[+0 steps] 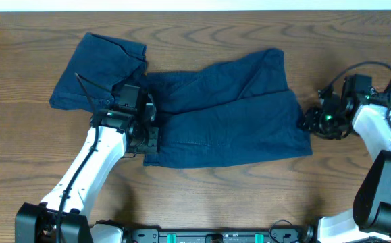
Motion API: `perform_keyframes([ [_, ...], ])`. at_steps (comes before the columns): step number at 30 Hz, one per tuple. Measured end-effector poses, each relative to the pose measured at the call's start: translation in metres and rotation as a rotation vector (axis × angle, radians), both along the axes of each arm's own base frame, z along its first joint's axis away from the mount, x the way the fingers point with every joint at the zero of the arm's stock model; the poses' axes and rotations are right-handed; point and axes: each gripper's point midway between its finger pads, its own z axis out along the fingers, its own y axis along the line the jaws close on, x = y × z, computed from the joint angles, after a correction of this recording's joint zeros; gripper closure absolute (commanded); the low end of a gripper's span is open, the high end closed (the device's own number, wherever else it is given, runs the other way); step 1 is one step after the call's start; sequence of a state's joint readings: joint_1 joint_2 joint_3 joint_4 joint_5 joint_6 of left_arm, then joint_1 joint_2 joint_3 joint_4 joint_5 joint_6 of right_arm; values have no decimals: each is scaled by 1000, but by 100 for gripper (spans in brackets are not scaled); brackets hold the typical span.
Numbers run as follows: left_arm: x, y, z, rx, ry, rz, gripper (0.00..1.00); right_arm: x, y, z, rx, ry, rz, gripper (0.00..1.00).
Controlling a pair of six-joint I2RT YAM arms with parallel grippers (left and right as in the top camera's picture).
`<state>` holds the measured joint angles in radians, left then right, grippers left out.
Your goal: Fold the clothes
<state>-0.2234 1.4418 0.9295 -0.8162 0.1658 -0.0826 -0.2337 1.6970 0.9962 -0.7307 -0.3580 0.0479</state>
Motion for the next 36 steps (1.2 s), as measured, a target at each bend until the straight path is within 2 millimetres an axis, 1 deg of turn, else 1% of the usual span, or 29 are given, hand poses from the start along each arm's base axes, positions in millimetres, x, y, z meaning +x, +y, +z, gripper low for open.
perform_keyframes([
  [2, -2, -1, 0, -4, 8, -1, 43, -3, 6, -7, 29, -15, 21, 58],
  [5, -4, -1, 0, -8, 15, -2, 44, -4, 17, -11, 77, -47, 50, 60],
  [7, -4, -1, 0, -8, 16, -2, 43, -3, 26, -12, 103, -66, 74, 67],
  [10, -4, -1, 0, -8, 16, -2, 43, -3, 42, -11, 140, -91, 125, 82],
  [13, -4, -1, 0, -8, 16, -2, 43, -2, 54, -8, 169, -103, 158, 87],
  [17, -4, -1, 0, -8, 17, -2, 43, -2, 58, -7, 185, -109, 169, 99],
  [23, -12, 1, -1, 0, 52, -2, 44, -13, 59, -4, 211, -51, 157, 99],
  [25, -16, 1, -2, 2, 66, -2, 44, -14, 55, 3, 216, -33, 144, 99],
  [27, -19, 2, -2, 3, 78, -2, 43, -12, 47, 13, 209, -35, 125, 99],
  [31, -24, 3, -2, 8, 101, -2, 43, -6, 16, 45, 128, -72, 49, 99],
  [33, -25, 3, -2, 9, 104, -2, 43, -7, -3, 62, 78, -95, -11, 99],
  [34, -25, 3, -2, 9, 104, -2, 43, -8, -9, 67, 60, -102, -31, 99],
  [35, -25, 3, -2, 9, 104, -2, 37, -10, -14, 71, 45, -105, -52, 99],
  [36, -25, 3, -2, 9, 104, -5, 36, -13, -18, 74, 34, -102, -67, 99],
])
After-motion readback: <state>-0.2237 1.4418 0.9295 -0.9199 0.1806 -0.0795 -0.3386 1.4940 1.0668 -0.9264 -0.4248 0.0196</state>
